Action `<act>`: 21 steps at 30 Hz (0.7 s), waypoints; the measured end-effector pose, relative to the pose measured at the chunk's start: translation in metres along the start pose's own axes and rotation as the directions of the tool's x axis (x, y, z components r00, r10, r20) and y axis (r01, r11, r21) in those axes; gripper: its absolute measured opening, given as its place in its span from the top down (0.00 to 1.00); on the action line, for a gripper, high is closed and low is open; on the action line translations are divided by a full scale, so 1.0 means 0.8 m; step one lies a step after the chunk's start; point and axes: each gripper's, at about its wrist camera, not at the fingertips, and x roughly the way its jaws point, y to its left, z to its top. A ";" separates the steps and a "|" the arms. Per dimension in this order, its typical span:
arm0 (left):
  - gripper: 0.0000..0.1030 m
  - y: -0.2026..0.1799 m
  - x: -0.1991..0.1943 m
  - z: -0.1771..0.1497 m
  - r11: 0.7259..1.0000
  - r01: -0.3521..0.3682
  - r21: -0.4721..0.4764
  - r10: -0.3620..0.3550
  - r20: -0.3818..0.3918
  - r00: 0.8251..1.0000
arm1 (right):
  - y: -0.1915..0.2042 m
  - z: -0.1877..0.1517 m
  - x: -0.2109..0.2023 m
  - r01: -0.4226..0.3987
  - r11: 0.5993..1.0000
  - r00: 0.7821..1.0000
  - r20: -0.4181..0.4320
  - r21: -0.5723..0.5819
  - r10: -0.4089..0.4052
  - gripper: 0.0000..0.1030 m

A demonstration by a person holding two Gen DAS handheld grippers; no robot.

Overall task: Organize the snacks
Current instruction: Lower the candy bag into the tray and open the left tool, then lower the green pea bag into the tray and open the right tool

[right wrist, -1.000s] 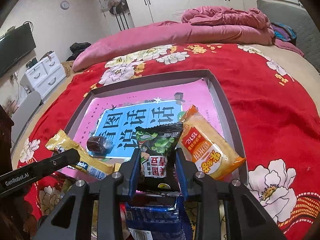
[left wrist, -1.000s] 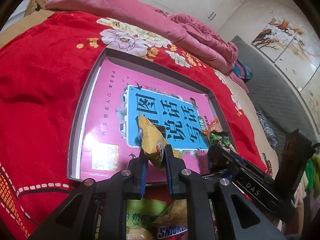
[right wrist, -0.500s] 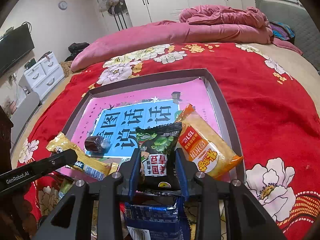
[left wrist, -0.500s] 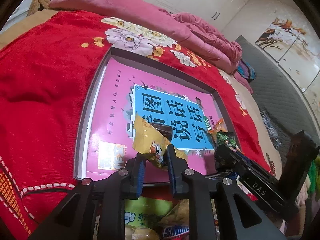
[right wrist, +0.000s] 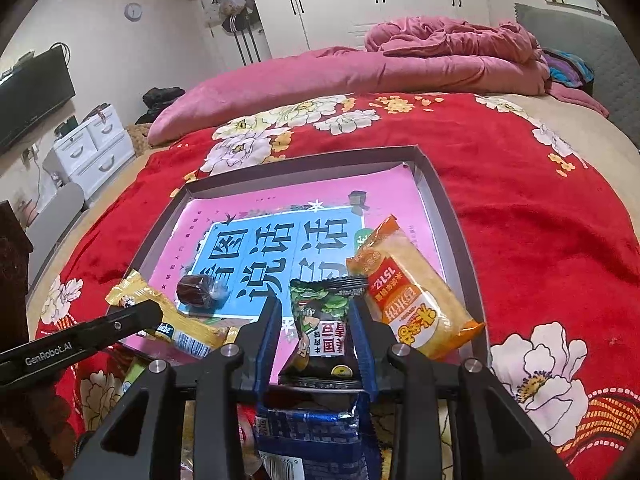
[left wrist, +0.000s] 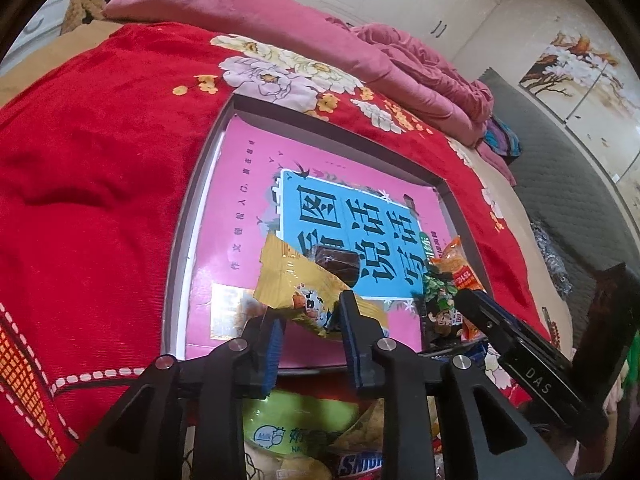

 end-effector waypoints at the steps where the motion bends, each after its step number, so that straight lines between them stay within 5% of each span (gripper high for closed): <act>1: 0.71 0.001 0.000 0.000 1.000 -0.004 -0.002 0.004 -0.001 1.000 | -0.001 0.000 -0.001 0.000 1.000 1.000 0.000 0.001 0.000 0.66; 21: 0.36 0.009 -0.015 0.007 0.999 -0.048 -0.015 0.048 0.048 0.998 | -0.006 -0.002 -0.011 0.001 1.000 1.000 0.020 0.003 -0.001 0.55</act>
